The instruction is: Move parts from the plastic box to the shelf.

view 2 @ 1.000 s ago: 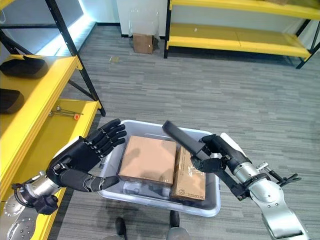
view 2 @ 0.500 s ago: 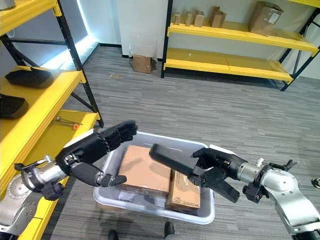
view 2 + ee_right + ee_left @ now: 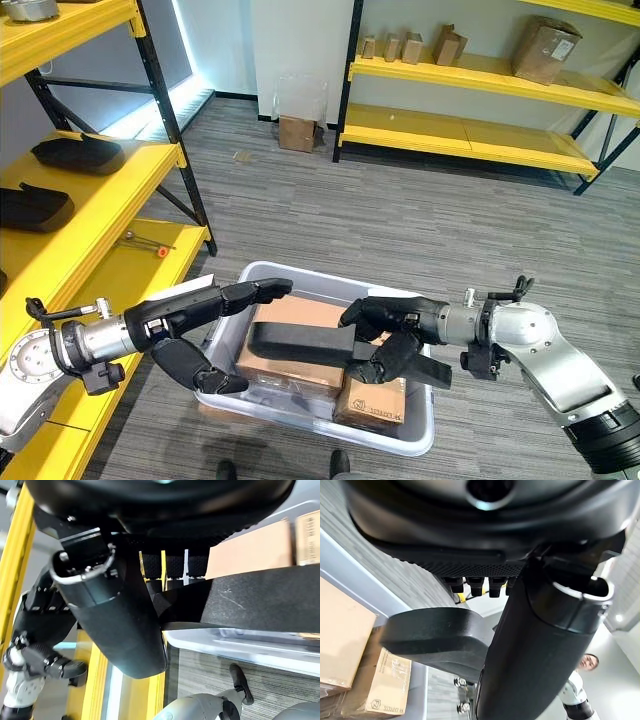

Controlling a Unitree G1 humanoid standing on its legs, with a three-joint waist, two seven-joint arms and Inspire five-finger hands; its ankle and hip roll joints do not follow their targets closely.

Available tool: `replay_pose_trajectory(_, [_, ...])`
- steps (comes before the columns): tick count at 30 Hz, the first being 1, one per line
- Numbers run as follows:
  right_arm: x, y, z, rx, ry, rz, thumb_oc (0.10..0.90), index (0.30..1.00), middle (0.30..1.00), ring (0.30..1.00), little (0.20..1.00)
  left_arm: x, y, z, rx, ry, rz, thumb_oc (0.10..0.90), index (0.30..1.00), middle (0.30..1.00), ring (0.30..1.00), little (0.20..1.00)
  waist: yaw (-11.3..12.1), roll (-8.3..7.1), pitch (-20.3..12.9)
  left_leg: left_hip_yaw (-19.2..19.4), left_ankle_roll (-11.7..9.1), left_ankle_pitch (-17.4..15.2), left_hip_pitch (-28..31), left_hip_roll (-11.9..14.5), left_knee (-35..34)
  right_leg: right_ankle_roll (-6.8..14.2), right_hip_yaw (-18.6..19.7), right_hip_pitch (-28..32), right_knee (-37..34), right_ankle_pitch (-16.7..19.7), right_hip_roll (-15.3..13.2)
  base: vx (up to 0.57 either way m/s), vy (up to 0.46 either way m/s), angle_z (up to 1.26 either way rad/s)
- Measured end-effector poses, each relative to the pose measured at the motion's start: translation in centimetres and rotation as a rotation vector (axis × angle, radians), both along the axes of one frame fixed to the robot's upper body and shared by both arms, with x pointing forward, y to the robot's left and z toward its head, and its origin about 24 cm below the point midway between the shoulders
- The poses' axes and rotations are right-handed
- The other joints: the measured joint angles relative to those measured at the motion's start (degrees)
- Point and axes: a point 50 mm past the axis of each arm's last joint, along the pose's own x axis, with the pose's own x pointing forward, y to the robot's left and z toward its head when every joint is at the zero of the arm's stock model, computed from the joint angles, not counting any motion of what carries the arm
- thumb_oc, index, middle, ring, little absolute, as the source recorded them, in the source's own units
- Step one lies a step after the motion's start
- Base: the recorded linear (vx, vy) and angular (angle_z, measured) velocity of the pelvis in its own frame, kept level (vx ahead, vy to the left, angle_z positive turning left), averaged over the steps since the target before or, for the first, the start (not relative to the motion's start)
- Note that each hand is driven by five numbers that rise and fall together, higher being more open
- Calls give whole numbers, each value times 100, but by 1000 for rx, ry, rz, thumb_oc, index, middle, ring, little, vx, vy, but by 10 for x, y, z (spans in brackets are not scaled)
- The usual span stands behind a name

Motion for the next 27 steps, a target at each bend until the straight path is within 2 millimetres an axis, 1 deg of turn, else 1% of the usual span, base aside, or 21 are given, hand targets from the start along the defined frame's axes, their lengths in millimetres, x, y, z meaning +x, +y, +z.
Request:
replay_pose_trajectory(4, [9,12,12,-20,-22,52,400,300,300,300,300,0,-6,-1,60,-56,-32,900,1000,1000,1000,1000,9,35,-20,-10,-2,2,4,2,0,0,-8,10,0,0,3,0,0,0])
replay_pose_trajectory(6, [9,17,8,-49,-7,83,400,300,300,300,300,4,-11,2,62,-82,-46,900,1000,1000,1000,1000,23,41,-23,-43,-5,8,-1,-1,0,0,-41,30,0,-3,1,-4,2,7])
replay_pose_trajectory(8, [8,20,2,-74,9,98,400,300,300,300,300,4,-11,3,61,-85,-46,900,1000,1000,1000,1000,26,45,-25,-47,-5,7,4,-3,0,1,-49,40,0,-6,-1,3,4,3])
replay_pose_trajectory(10, [10,24,2,-96,-2,114,400,300,300,300,300,4,-11,2,59,-81,-45,900,1000,1000,1000,1000,20,50,-28,-50,-4,7,15,-3,0,1,-53,56,1,-6,-2,0,0,0])
replay_pose_trajectory(11, [13,33,4,-101,-19,141,400,300,300,300,300,7,-17,-1,54,-73,-64,900,1000,1000,1000,1000,15,66,-37,-52,-3,8,30,-4,0,1,-54,71,0,-6,-3,0,0,0])
replay_pose_trajectory(14, [15,41,4,-61,-40,146,400,300,300,300,300,8,-22,-3,15,-68,-67,900,1000,1000,1000,1000,23,76,-43,-55,-4,9,32,-3,0,1,-58,76,0,-7,-2,0,0,0])
replay_pose_trajectory(15, [15,45,6,-54,-54,153,400,300,300,300,300,9,-24,-7,0,-46,-56,900,1000,1000,1000,1000,26,79,-44,-56,-4,9,30,-4,0,1,-59,75,0,-7,-3,0,0,0])
replay_pose_trajectory(17, [12,53,11,-38,-85,169,400,300,300,300,300,11,-26,-19,-35,23,-30,900,1000,1000,1000,1000,26,82,-46,-57,-4,8,30,-5,-1,0,-61,75,0,-10,-4,0,0,0])
replay_pose_trajectory(19, [12,54,10,-67,-103,166,400,300,300,300,300,12,-31,-31,-57,84,-17,900,1000,1000,1000,1000,28,85,-47,-57,-3,8,29,-5,-1,0,-60,75,0,-10,-3,0,0,0])
replay_pose_trajectory(21, [12,54,10,-67,-104,163,400,300,300,300,300,12,-32,-33,-60,98,-3,900,1000,1000,1000,1000,15,93,-52,-53,-3,9,32,-6,-1,0,-57,74,0,-10,-4,8,33,-1])
replay_pose_trajectory(24, [13,54,9,-66,-107,140,400,300,300,300,300,14,-34,-40,-68,109,39,900,1000,1000,1000,1000,13,149,-85,-50,-2,8,37,-14,-1,0,-53,74,0,-10,-14,12,25,0])
replay_pose_trajectory(27, [14,53,9,-63,-117,110,400,300,300,300,300,17,-27,-43,-78,99,121,900,1000,1000,1000,1000,16,194,-110,-48,-1,8,40,-12,-1,1,-50,75,0,-10,-12,0,0,0])
